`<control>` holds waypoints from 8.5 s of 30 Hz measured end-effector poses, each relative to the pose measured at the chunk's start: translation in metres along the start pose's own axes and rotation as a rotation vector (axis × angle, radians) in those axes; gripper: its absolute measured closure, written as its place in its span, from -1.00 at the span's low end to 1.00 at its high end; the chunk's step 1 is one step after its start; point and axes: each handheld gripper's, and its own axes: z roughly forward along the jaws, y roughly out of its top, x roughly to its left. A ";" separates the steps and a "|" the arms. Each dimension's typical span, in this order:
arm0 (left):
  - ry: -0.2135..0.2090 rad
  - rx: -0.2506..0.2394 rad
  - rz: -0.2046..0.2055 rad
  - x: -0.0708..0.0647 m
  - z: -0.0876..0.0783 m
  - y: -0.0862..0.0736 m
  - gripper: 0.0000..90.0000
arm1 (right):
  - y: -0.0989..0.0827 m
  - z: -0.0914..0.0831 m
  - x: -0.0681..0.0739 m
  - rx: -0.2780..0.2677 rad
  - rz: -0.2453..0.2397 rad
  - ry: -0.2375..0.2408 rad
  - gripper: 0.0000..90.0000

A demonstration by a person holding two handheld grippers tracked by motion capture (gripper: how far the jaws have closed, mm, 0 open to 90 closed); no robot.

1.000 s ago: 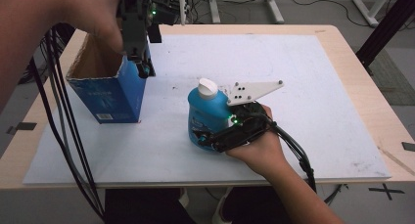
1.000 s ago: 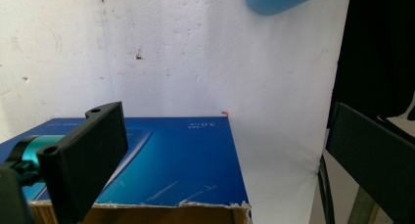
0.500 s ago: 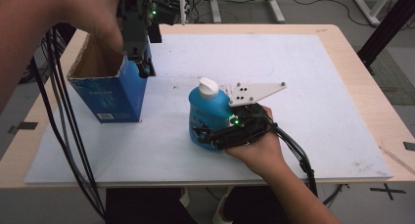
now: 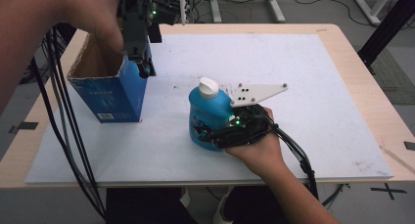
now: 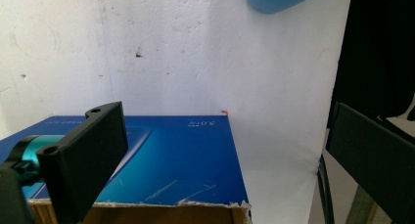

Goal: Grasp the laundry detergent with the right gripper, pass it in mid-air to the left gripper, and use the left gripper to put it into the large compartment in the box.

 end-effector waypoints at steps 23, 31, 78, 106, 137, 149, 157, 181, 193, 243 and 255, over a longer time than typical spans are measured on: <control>-0.009 -0.003 0.007 -0.001 0.001 0.004 -0.96 | -0.005 -0.001 0.009 -0.051 -0.070 -0.064 0.03; -0.007 -0.007 0.017 -0.004 -0.001 0.006 -0.96 | 0.001 -0.007 0.006 -0.045 -0.085 -0.048 0.03; -0.002 -0.018 0.118 -0.040 -0.027 0.065 -0.96 | 0.098 -0.001 -0.030 0.043 -0.122 0.256 0.03; -0.050 0.017 0.040 -0.035 -0.021 0.074 -0.81 | 0.105 0.001 -0.032 0.044 -0.145 0.301 0.03; -0.044 0.026 0.032 -0.038 -0.024 0.076 -0.49 | 0.105 -0.002 -0.031 0.035 -0.151 0.293 0.03; -0.051 0.031 0.036 -0.038 -0.024 0.077 -0.39 | 0.105 -0.002 -0.032 0.034 -0.151 0.296 0.03; -0.043 0.033 0.037 -0.039 -0.025 0.079 -0.38 | 0.105 -0.002 -0.031 0.031 -0.150 0.296 0.03; -0.056 0.030 0.037 -0.040 -0.025 0.079 -0.12 | 0.106 -0.003 -0.030 0.019 -0.159 0.301 0.03; -0.070 0.023 0.036 -0.040 -0.030 0.076 -0.12 | 0.106 -0.010 -0.031 0.007 -0.151 0.303 -0.23; -0.037 0.001 -0.654 0.004 -0.116 -0.022 -0.13 | 0.147 -0.105 -0.068 0.543 -0.381 0.045 -0.99; 0.025 -0.005 -1.034 0.017 -0.133 -0.081 -0.13 | 0.145 -0.103 -0.069 0.543 -0.380 0.048 -0.99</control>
